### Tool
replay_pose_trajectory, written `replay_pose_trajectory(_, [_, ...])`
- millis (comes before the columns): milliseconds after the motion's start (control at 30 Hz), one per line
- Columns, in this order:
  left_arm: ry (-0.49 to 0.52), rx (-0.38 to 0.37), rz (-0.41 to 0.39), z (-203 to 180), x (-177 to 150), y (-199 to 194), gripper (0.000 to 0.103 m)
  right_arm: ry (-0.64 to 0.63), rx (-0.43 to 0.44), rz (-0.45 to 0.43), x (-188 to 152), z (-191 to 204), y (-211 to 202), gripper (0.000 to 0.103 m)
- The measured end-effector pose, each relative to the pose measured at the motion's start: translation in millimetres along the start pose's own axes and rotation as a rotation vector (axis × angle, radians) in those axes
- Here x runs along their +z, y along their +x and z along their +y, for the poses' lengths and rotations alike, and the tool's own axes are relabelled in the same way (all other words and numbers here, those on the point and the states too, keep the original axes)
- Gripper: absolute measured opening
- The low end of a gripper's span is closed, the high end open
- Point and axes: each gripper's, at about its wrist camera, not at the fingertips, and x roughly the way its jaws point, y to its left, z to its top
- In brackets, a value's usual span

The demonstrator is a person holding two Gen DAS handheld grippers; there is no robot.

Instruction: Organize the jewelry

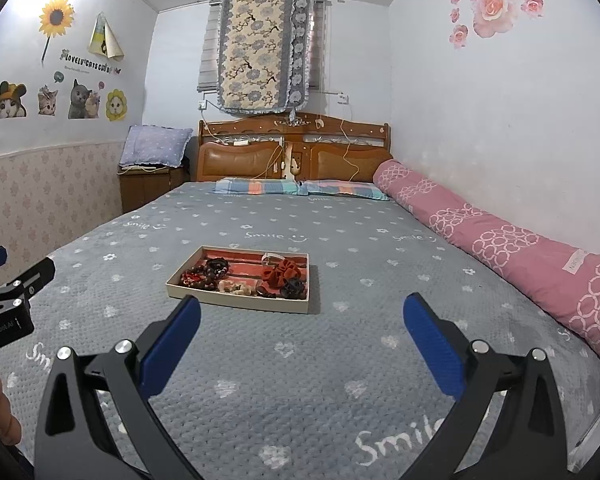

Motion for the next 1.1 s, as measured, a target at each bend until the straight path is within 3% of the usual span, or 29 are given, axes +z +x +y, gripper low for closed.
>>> replay_pose_trajectory(1100, [-0.002, -0.009, 0.018, -1.0, 2.0, -1.5, 0.098, 0.001, -0.006, 0.0, 1.0, 2.5, 0.7, 0.099])
